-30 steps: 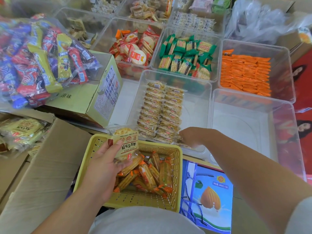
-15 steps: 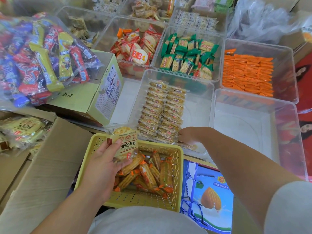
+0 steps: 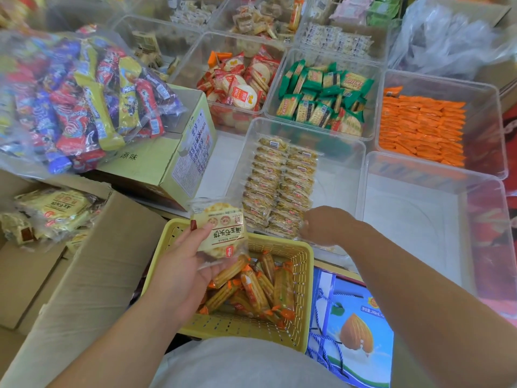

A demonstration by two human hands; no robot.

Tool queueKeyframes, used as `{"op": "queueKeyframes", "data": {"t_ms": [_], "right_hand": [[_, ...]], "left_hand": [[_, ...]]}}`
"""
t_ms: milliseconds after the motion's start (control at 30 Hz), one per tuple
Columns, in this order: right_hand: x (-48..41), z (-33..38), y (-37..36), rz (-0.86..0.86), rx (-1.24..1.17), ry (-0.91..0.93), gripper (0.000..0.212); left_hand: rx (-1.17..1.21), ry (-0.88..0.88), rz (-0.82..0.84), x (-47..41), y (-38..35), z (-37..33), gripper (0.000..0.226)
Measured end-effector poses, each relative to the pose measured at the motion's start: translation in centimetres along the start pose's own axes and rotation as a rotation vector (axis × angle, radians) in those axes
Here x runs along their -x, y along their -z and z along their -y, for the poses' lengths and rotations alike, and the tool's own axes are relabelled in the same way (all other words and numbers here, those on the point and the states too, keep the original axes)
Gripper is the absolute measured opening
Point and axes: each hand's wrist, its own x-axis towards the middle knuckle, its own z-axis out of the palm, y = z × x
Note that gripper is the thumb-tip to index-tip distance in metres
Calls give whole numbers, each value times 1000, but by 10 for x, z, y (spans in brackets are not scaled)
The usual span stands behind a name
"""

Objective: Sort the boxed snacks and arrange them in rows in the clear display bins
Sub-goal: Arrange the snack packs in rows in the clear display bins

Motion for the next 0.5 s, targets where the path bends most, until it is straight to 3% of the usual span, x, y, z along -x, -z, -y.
{"op": "queueKeyframes", "data": {"t_ms": [67, 133, 200, 267, 500], "right_hand": [[23, 12, 5, -218, -152, 69, 46], [55, 36, 6, -444, -412, 264, 57], [86, 63, 0, -551, -503, 454, 69], [104, 85, -13, -564, -427, 517, 77], [116, 124, -38, -620, -396, 248, 73]], "left_hand": [[17, 17, 27, 0, -3, -2, 45], [22, 36, 49, 0, -5, -3, 32], [0, 51, 81, 1, -7, -2, 32], [-25, 66, 133, 3, -9, -1, 33], [-194, 162, 286, 3, -9, 3, 33]]}}
